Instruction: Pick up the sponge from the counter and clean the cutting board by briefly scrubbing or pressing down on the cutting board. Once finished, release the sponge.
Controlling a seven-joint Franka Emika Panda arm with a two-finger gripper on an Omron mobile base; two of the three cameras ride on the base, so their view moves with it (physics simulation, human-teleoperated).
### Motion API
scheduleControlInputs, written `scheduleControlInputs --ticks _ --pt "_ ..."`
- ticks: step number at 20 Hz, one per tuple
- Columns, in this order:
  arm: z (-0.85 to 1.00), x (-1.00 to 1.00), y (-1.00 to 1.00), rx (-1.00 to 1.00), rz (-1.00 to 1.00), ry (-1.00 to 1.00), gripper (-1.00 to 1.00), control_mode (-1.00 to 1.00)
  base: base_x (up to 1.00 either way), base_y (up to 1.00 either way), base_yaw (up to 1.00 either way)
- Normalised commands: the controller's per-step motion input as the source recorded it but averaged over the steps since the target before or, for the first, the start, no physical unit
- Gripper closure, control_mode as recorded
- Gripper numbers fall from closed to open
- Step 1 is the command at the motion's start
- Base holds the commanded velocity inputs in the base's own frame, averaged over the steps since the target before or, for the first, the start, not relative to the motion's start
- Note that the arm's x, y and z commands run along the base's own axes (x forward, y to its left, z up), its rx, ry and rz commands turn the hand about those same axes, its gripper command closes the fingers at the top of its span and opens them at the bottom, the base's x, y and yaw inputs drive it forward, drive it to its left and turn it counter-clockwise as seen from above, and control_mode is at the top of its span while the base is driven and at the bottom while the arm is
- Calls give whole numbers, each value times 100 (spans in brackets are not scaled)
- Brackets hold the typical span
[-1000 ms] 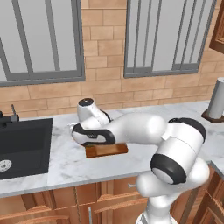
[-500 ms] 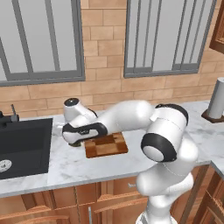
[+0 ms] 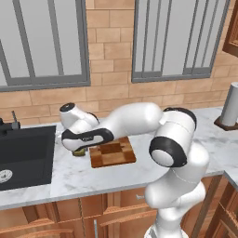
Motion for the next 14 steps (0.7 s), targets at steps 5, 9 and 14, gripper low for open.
scheduleControlInputs --ticks 5,9,14 --pt "-10 -33 -43 -1 0 0 100 -100 0 0 0" --pt "-24 -21 -72 0 0 0 100 -100 0 0 0" --pt "-29 -1 -59 0 0 0 100 -100 0 0 0"
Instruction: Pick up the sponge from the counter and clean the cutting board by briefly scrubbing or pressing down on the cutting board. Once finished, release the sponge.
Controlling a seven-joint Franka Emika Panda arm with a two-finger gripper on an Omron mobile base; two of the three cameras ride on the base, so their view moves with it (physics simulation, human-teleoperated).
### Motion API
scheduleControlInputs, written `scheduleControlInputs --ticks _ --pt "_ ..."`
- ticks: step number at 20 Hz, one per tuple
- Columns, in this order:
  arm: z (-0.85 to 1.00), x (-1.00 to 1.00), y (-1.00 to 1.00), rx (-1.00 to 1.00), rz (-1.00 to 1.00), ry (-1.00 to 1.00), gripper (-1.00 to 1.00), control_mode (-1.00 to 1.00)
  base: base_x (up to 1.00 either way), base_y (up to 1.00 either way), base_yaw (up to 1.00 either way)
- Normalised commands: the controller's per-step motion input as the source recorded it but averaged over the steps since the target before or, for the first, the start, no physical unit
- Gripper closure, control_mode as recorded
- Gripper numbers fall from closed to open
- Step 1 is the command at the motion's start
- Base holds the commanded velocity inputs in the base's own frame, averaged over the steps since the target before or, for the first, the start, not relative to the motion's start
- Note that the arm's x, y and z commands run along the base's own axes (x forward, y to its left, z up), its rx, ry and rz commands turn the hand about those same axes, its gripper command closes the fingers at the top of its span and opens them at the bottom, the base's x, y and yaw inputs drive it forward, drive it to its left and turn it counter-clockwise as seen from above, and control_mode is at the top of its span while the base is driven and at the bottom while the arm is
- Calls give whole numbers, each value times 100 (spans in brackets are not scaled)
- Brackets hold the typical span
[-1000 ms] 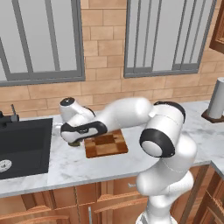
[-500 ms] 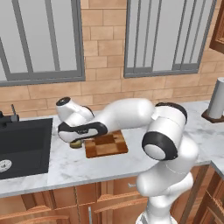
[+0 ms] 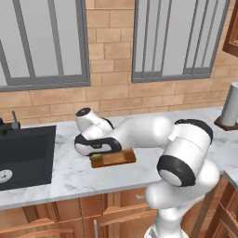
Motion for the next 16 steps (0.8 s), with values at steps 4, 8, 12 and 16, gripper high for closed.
scheduleControlInputs --ticks 4,8,12,16 --pt "-31 1 -19 0 0 0 100 -100 0 0 0" --pt "-35 15 -5 0 0 0 100 -100 0 0 0" --pt "-16 38 0 1 0 0 100 -100 0 0 0" --pt "-10 18 0 0 0 0 100 -100 0 0 0"
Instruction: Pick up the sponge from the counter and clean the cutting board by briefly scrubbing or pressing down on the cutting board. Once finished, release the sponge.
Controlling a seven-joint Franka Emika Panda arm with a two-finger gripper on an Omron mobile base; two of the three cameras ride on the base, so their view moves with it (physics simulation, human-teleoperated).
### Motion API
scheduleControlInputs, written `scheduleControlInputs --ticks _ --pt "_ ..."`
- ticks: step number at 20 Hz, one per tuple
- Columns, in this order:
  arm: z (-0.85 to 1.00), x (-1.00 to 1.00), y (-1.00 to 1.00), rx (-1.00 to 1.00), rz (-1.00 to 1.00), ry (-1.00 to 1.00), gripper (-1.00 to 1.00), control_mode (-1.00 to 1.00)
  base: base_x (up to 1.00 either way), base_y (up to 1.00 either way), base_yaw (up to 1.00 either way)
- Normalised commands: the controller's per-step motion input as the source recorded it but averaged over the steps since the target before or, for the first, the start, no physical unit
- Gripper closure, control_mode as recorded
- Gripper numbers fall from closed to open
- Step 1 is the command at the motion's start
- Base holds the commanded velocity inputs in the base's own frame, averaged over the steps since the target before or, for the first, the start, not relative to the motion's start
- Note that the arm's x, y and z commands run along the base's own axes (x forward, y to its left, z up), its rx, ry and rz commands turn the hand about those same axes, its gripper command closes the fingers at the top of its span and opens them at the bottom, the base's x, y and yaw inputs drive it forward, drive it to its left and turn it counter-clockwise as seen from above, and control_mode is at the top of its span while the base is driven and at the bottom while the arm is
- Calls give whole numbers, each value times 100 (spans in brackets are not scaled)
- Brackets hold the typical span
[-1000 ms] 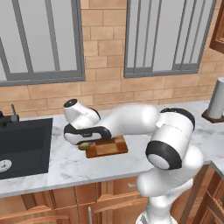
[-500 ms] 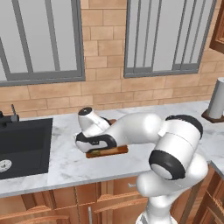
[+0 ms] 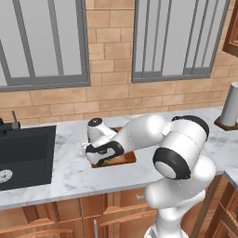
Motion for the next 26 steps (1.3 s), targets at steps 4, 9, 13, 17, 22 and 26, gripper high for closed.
scheduleControlInputs --ticks 4,9,13,17,22,26 --pt "-12 2 0 1 0 0 100 -100 0 0 0" --pt "-25 3 0 3 0 0 100 -100 0 0 0" --pt "-22 3 0 1 0 0 100 -100 0 0 0" --pt "-22 0 0 2 0 0 100 -100 0 0 0" --pt "-16 4 -4 1 0 -1 100 -100 0 0 0" --pt "-2 18 -12 0 0 -2 100 -100 0 0 0"
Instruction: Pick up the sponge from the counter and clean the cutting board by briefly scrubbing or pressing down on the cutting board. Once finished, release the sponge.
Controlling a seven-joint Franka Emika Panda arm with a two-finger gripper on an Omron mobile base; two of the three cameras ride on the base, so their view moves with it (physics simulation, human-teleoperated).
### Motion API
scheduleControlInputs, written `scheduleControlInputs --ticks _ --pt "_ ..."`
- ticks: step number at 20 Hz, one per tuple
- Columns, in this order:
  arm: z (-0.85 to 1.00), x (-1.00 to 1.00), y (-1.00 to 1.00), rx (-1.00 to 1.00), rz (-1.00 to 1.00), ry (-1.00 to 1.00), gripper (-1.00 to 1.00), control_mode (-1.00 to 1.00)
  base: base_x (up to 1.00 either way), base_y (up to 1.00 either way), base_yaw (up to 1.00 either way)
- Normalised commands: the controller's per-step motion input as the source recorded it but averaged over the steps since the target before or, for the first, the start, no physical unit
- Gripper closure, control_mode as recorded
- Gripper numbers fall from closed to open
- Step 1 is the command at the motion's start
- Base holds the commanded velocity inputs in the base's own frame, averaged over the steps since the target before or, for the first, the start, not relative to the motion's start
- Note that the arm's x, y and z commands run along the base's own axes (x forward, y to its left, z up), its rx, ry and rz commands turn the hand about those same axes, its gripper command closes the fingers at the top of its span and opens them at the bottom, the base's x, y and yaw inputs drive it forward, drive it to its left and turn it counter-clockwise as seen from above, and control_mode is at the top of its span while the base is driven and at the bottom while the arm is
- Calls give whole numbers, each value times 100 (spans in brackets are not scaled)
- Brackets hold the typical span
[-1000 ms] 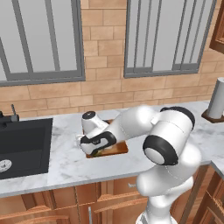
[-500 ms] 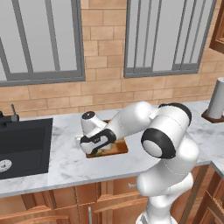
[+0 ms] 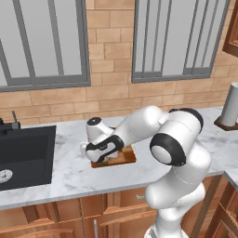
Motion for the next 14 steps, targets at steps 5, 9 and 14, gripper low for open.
scheduleControlInputs --ticks 5,9,14 --pt "-2 17 -22 0 0 -2 100 -100 0 0 0" --pt "-2 31 -21 0 0 0 100 -100 0 0 0" --pt "0 43 -7 0 0 -1 100 -100 0 0 0"
